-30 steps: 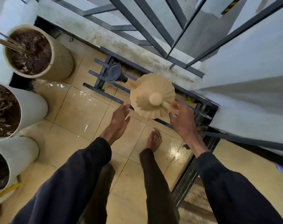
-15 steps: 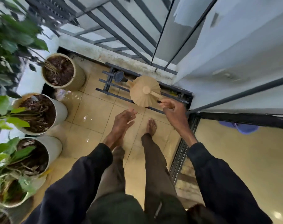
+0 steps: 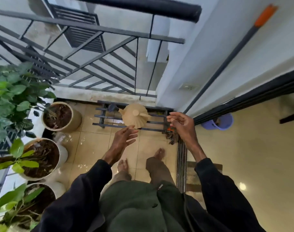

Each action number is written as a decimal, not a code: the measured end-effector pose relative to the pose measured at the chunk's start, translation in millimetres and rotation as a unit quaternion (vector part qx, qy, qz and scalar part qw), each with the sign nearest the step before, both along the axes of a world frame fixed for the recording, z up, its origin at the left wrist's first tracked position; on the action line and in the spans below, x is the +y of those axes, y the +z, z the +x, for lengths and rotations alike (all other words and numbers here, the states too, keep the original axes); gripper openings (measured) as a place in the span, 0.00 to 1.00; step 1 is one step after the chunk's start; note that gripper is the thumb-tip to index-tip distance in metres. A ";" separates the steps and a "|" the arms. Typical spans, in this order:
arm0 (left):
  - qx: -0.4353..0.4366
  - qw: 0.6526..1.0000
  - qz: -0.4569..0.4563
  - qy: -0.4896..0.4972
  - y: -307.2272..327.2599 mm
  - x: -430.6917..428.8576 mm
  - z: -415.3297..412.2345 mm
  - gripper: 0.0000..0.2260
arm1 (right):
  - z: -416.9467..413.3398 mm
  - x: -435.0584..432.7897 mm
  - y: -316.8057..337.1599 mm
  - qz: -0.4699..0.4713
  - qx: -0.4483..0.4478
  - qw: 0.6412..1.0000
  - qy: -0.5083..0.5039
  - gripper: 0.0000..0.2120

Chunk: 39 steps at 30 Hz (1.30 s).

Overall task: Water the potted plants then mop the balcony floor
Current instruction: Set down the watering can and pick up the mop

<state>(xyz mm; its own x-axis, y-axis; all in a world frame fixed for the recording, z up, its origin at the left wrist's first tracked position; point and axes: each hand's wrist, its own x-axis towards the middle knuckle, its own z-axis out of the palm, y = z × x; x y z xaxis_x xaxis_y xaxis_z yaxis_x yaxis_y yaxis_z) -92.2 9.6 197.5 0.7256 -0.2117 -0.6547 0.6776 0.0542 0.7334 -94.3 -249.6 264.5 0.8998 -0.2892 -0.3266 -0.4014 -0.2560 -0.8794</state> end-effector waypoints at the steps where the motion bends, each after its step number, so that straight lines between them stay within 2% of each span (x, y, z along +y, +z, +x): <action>1: -0.004 1.000 0.000 -0.007 4.6 -5.1 0.3 0.18 | -1.7 -10.5 7.3 0.001 -0.006 1.000 -0.011 0.14; 8: -0.021 0.998 0.001 -0.052 26.8 -69.3 21.1 0.14 | 15.3 -86.4 40.7 0.006 -0.040 0.995 -0.089 0.12; 13: -0.064 0.993 0.005 -0.094 47.2 -156.2 54.9 0.24 | 27.4 -135.2 55.4 0.018 -0.061 0.994 -0.092 0.13; 16: -0.095 0.989 0.023 -0.115 50.2 -221.7 89.3 0.19 | 28.5 -164.0 63.2 0.030 -0.074 0.993 -0.082 0.13; 21: -0.150 0.979 0.072 -0.117 47.6 -319.4 145.9 0.17 | 24.3 -198.5 68.7 0.033 -0.067 0.995 -0.067 0.17; 25: -0.160 0.980 0.073 -0.090 52.1 -365.4 177.0 0.25 | 19.5 -217.8 74.2 0.033 -0.062 0.996 -0.054 0.18; 29: -0.206 0.970 0.068 -0.109 58.5 -386.4 200.7 0.32 | 17.3 -230.6 77.6 0.034 -0.061 0.996 -0.048 0.19; 36: -0.282 0.932 0.110 -0.200 66.0 -390.7 186.9 0.13 | 31.2 -240.2 96.0 -0.005 -0.110 0.993 -0.039 0.16; 39: -0.292 0.928 0.118 -0.198 60.9 -377.4 160.0 0.11 | 39.3 -237.2 111.3 -0.031 -0.173 0.984 -0.035 0.21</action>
<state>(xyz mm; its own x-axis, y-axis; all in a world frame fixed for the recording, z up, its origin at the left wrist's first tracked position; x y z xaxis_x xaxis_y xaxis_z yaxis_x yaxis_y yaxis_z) 67.8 -367.8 258.4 0.8671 -0.4391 -0.2353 0.0923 -0.3226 0.9420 -55.1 -486.8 375.8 0.9309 -0.3649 0.0168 -0.0991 -0.2965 -0.9499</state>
